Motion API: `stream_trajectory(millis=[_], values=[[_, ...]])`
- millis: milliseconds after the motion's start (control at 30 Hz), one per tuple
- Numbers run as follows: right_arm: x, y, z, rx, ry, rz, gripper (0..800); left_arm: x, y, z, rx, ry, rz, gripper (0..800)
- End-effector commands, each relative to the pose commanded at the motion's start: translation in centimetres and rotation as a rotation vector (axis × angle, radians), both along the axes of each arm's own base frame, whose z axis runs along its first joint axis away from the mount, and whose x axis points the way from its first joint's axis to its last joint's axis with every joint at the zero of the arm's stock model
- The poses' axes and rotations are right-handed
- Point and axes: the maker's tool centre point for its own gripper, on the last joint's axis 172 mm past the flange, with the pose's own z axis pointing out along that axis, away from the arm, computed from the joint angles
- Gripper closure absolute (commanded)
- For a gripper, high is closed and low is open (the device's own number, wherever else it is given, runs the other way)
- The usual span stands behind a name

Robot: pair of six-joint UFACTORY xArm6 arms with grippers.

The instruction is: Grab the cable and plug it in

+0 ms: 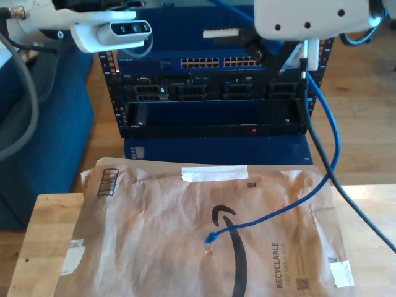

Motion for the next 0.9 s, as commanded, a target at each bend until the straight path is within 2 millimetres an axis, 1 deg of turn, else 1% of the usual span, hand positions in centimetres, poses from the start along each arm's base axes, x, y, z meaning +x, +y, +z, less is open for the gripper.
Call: stream_trajectory(millis=[167, 267, 333, 367, 433, 500, 600, 633, 700, 800, 900], values=[[0.3, 0.7, -0.1, -0.001, 0.004, 0.008, 84, -0.5, 0.0, 0.2, 0.002, 0.004, -0.017, 792], [0.0, 1.6, -0.2, -0.002, 0.005, 0.026, 85, -0.5, -0.1, 0.2, 0.003, 0.005, -0.019, 792], [0.2, 2.1, -0.6, -0.006, 0.014, 0.033, 103, -0.5, -0.1, 0.2, 0.002, 0.006, -0.019, 792], [0.2, 2.1, -0.5, -0.005, 0.012, 0.033, 105, -0.5, -0.1, 0.1, 0.002, 0.009, -0.020, 791], [0.3, 2.3, -0.4, -0.002, 0.008, 0.032, 159, -0.6, -0.2, 0.1, 0.002, 0.009, -0.022, 791], [-0.2, 3.0, -0.4, -0.002, 0.008, 0.049, 163, -0.7, -0.4, 0.0, 0.002, 0.012, -0.029, 787], [0.1, 3.2, -0.8, -0.005, 0.015, 0.049, 186, -0.6, -0.4, -0.2, -0.002, 0.021, -0.028, 787], [0.1, 3.2, -0.6, -0.004, 0.012, 0.051, 201, -0.7, -0.4, -0.2, -0.002, 0.020, -0.031, 787], [0.2, 3.1, -0.3, 0.000, 0.007, 0.045, 203, -0.8, -0.3, -0.1, -0.001, 0.025, -0.036, 787], [0.5, 3.0, -0.1, 0.006, -0.005, 0.032, 249, -0.9, -0.3, -0.1, 0.002, 0.034, -0.042, 787], [0.6, 2.9, 0.0, 0.006, -0.006, 0.029, 253, -1.1, -0.3, -0.1, 0.003, 0.038, -0.053, 787]])
